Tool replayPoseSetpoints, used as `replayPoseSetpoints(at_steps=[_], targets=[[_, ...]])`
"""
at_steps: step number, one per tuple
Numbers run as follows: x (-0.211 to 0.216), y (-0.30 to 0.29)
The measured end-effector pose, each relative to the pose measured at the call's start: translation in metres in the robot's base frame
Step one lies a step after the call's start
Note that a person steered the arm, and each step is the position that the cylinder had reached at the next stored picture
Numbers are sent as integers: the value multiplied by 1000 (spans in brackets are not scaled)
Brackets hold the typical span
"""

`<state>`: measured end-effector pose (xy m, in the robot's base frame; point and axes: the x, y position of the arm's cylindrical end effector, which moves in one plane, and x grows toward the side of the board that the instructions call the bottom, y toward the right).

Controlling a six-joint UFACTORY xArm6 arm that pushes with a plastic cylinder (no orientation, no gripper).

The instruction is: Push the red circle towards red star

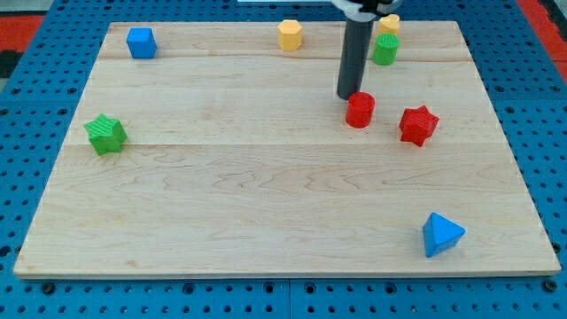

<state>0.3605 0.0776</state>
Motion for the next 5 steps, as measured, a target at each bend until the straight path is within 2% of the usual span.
replayPoseSetpoints(at_steps=[2,5], targets=[[9,-5],[21,20]])
